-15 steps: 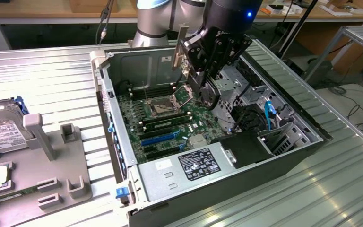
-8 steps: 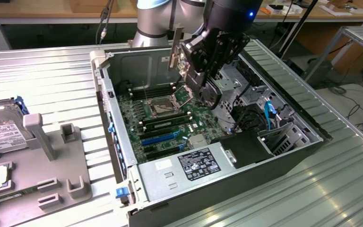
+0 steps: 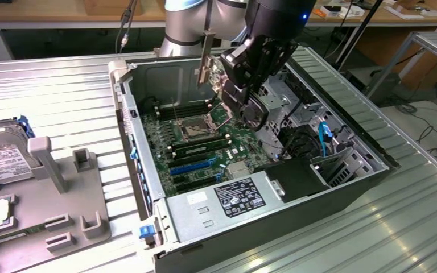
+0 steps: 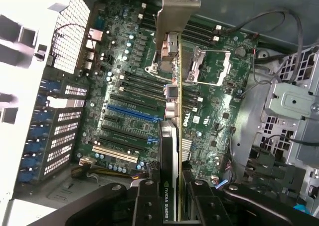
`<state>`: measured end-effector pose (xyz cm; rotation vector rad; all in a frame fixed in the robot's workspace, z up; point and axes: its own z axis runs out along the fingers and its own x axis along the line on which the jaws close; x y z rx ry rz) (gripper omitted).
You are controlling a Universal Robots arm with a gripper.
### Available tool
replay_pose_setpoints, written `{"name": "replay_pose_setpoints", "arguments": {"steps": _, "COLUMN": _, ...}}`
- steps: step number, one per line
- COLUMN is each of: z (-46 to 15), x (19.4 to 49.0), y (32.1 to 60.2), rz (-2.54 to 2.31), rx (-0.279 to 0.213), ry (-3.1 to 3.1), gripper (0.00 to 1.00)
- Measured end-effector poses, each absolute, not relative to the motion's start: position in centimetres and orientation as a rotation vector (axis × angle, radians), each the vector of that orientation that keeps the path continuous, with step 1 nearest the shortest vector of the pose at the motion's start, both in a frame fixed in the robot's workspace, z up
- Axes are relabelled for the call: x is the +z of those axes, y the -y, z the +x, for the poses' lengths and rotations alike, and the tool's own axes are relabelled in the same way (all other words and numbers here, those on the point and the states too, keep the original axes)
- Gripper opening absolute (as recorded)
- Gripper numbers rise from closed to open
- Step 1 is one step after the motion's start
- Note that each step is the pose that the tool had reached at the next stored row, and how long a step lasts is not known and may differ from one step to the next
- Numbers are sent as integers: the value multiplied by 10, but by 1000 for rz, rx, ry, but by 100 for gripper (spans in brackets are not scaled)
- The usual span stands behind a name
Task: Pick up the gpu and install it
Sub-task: 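Insert the gpu into the slot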
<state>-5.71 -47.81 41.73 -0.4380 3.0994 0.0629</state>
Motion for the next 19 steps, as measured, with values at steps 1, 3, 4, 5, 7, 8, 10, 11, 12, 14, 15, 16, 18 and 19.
{"name": "replay_pose_setpoints", "arguments": {"steps": 1, "z": -57, "x": 417, "y": 478, "rz": -458, "rx": 63, "ry": -3097, "gripper": 27}}
{"name": "replay_pose_setpoints", "arguments": {"steps": 3, "z": -57, "x": 417, "y": 478, "rz": -507, "rx": 63, "ry": -3090, "gripper": 27}}
{"name": "replay_pose_setpoints", "arguments": {"steps": 4, "z": -57, "x": 417, "y": 478, "rz": -530, "rx": 63, "ry": -3086, "gripper": 27}}
{"name": "replay_pose_setpoints", "arguments": {"steps": 5, "z": -57, "x": 417, "y": 478, "rz": -576, "rx": 64, "ry": -3079, "gripper": 27}}
{"name": "replay_pose_setpoints", "arguments": {"steps": 7, "z": -57, "x": 417, "y": 478, "rz": -615, "rx": 64, "ry": -3072, "gripper": 27}}
{"name": "replay_pose_setpoints", "arguments": {"steps": 8, "z": -57, "x": 417, "y": 478, "rz": -636, "rx": 64, "ry": -3067, "gripper": 27}}
{"name": "replay_pose_setpoints", "arguments": {"steps": 10, "z": -57, "x": 417, "y": 478, "rz": -671, "rx": 64, "ry": -3061, "gripper": 27}}
{"name": "replay_pose_setpoints", "arguments": {"steps": 11, "z": -57, "x": 417, "y": 478, "rz": -695, "rx": 64, "ry": -3055, "gripper": 27}}
{"name": "replay_pose_setpoints", "arguments": {"steps": 12, "z": -57, "x": 417, "y": 478, "rz": -731, "rx": 64, "ry": -3048, "gripper": 27}}
{"name": "replay_pose_setpoints", "arguments": {"steps": 14, "z": -57, "x": 417, "y": 478, "rz": -798, "rx": 65, "ry": -3032, "gripper": 27}}
{"name": "replay_pose_setpoints", "arguments": {"steps": 15, "z": -57, "x": 417, "y": 478, "rz": -816, "rx": 65, "ry": -3027, "gripper": 27}}
{"name": "replay_pose_setpoints", "arguments": {"steps": 16, "z": -57, "x": 417, "y": 478, "rz": -830, "rx": 65, "ry": -3024, "gripper": 27}}
{"name": "replay_pose_setpoints", "arguments": {"steps": 18, "z": -57, "x": 417, "y": 478, "rz": -867, "rx": 65, "ry": -3014, "gripper": 27}}
{"name": "replay_pose_setpoints", "arguments": {"steps": 19, "z": -57, "x": 417, "y": 478, "rz": -888, "rx": 65, "ry": -3008, "gripper": 27}}
